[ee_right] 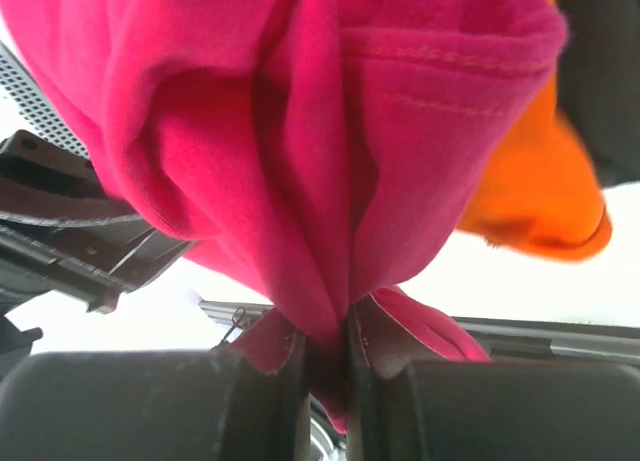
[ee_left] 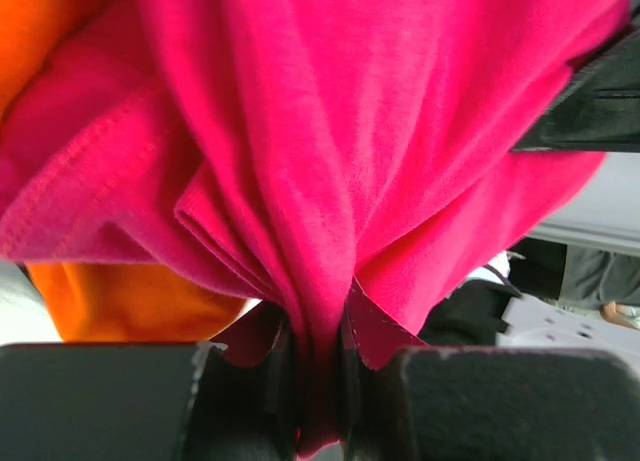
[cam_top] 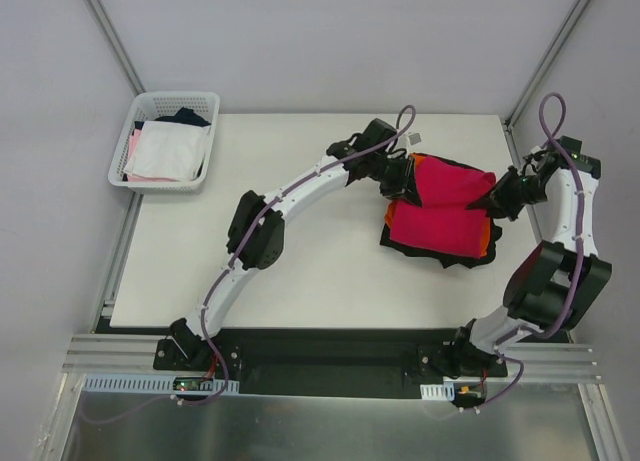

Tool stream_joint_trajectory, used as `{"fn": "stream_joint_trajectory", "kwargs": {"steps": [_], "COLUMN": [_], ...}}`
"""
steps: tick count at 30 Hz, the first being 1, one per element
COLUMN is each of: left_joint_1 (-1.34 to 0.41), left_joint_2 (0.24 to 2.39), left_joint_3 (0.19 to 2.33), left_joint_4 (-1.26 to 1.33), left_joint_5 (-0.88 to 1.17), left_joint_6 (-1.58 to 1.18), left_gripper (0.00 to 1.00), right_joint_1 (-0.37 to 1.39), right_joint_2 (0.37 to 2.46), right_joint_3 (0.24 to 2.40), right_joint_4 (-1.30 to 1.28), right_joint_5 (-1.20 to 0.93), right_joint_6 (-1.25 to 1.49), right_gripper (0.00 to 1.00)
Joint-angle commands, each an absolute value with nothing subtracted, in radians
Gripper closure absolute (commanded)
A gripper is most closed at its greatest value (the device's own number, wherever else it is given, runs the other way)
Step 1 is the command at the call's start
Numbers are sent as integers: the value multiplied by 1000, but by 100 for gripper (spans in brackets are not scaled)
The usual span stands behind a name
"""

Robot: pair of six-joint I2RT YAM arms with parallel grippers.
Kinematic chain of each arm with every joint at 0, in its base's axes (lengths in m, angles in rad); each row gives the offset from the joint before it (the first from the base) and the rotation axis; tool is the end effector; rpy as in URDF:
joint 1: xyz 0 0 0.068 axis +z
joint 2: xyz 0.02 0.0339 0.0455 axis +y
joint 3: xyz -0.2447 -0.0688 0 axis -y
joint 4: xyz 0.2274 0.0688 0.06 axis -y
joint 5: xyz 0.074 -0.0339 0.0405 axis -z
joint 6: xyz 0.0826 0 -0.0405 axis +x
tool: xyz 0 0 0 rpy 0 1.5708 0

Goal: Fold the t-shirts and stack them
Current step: Neatly place the folded tshirt to the corner

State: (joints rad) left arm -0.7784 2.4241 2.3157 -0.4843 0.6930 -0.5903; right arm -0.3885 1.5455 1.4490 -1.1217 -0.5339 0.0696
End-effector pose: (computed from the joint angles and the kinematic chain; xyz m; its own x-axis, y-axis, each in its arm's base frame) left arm 0.3553 -0.4245 0.2326 -0.8411 0.2280 -0.4904 0.5408 0.3643 -0.7581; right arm 0.2899 -0.0732 0.2598 -0.8551 0.4147 -0.3113 0.2234 0.8364 0.5004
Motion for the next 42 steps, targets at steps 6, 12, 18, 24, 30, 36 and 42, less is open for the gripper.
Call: {"fn": "stream_joint_trajectory", "kwargs": {"steps": [6,12,18,24,30,36,42], "left_joint_1": [-707,-670,-664,-664,-667,-676,-684], "left_joint_2": [2614,2658,2645,2611,2547,2482,2389], "left_joint_3": [2408,2416,2388,2384,2372,2361,2301], "left_joint_4": [-601,-592,-589,-588,-586,-581,-581], "left_joint_5": [600,609,614,621,609,612,629], "left_joint_6": [-494,-483,-466,-488,-509,-518,-514], "left_gripper": [89,89,87,50,1,1,1], "right_joint_1": [-440,-440,-440,-440,-440,-440,-440], "right_joint_2": [1670,1692,1692,1686,1669,1651,1632], "right_joint_3": [1537,1477,1466,1477,1496,1517,1563], "right_joint_4": [-954,-890,-876,-884,-911,-922,-946], "right_joint_5": [-465,-451,-440,-423,-390,-391,-406], "right_joint_6": [25,40,49,46,23,28,43], "right_gripper": [99,99,95,4,4,4,4]}}
